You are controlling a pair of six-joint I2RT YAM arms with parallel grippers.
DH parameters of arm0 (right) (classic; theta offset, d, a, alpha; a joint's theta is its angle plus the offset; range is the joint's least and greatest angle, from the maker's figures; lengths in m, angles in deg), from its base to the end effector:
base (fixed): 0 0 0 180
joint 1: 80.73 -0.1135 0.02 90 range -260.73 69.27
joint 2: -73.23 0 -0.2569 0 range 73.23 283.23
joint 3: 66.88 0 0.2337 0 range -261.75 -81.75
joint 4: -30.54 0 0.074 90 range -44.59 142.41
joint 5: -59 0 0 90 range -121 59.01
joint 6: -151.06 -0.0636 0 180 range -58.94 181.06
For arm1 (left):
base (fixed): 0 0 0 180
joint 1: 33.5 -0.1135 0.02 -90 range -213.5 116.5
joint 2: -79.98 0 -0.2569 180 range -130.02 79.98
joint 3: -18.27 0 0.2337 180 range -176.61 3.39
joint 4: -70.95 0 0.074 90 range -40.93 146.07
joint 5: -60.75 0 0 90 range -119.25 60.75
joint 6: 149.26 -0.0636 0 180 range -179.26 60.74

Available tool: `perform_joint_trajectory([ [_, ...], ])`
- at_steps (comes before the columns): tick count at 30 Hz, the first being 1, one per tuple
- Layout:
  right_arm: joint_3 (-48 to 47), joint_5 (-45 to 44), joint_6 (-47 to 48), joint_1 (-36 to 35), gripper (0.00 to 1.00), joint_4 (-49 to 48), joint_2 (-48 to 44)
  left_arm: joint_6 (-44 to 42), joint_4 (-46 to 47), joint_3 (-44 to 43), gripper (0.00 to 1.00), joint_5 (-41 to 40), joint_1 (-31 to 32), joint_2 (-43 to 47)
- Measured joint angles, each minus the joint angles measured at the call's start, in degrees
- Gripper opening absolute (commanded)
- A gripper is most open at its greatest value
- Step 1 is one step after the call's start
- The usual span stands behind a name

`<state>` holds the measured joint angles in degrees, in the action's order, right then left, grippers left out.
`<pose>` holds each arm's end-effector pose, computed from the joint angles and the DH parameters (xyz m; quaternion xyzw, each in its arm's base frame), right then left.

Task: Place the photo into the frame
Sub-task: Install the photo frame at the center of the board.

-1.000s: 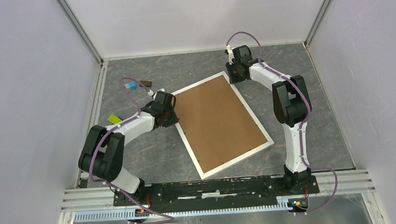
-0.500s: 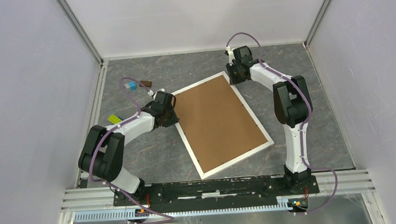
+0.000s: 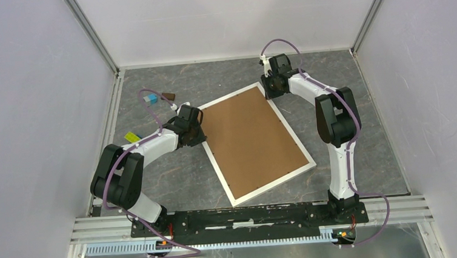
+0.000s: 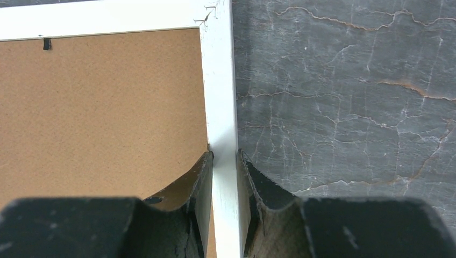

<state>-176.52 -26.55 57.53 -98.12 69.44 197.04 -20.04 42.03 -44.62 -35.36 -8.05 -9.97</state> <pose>0.4490 0.1458 0.1599 -0.1266 0.9394 0.0937 0.3045 0.2780 -0.1248 0.1503 -0.1299 0.9461 -0.1132 0.2741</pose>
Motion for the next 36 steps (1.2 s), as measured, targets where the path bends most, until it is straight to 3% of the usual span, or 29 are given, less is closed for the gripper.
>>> perform_joint_trajectory([
  [36,-2.3,2.4,-1.6,3.0,0.30,0.3,-0.1,0.0,0.0,0.0,0.02,0.0,0.0,0.0],
])
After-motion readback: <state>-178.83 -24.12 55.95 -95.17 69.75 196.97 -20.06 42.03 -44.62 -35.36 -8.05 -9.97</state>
